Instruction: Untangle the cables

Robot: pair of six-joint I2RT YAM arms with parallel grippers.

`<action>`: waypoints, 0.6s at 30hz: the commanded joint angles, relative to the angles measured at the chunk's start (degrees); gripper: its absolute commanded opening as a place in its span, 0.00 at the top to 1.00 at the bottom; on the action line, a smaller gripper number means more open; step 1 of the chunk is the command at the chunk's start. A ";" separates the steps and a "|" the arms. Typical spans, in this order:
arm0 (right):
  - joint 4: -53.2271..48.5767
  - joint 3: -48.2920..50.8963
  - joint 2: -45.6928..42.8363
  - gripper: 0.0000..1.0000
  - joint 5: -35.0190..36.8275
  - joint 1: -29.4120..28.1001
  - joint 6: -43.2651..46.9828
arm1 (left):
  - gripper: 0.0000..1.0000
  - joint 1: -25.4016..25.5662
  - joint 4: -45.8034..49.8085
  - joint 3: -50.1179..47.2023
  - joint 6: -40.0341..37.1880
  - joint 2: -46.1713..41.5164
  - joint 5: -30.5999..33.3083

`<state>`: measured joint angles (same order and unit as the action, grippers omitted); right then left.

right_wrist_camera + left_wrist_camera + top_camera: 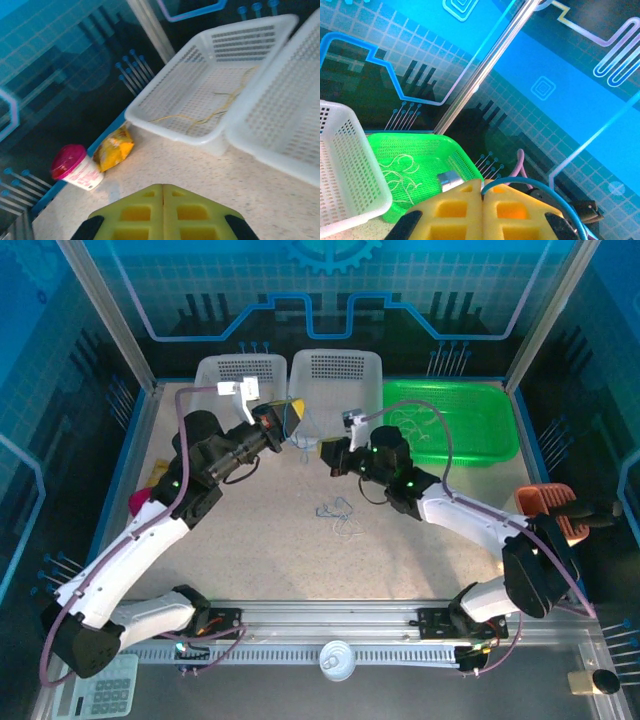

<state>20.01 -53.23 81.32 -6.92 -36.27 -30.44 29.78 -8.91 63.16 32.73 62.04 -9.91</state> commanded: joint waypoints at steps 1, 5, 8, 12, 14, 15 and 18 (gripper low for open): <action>-2.12 1.10 -2.59 1.00 1.64 1.57 0.73 | 1.00 -0.34 -1.11 0.13 -0.47 -1.64 -0.94; -2.61 1.45 -4.61 1.00 -1.34 2.08 1.64 | 1.00 -0.34 -0.93 0.16 -0.55 -1.59 -0.81; -2.61 1.68 -7.02 0.83 -4.04 2.01 1.78 | 1.00 -0.36 -0.94 0.05 -0.65 -1.34 -1.02; -3.12 1.91 -11.42 0.62 -5.36 1.47 1.69 | 1.00 -0.38 -1.39 -0.61 -0.65 -1.22 -1.26; -3.74 1.99 -13.92 0.55 -6.03 1.11 1.86 | 1.00 -0.48 -1.86 -1.22 -0.66 -1.19 -1.23; -4.04 2.08 -14.92 0.50 -6.09 0.91 1.94 | 1.00 -0.48 -2.05 -1.43 -0.66 -1.22 -1.25; -4.19 2.42 -18.00 0.41 -6.87 0.25 2.13 | 1.00 -0.45 -2.30 -1.89 -0.81 -1.02 -1.25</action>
<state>16.23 -51.62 65.78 -12.08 -35.09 -29.06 29.78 -9.34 62.04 32.71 61.47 -10.17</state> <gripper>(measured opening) 0.581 0.051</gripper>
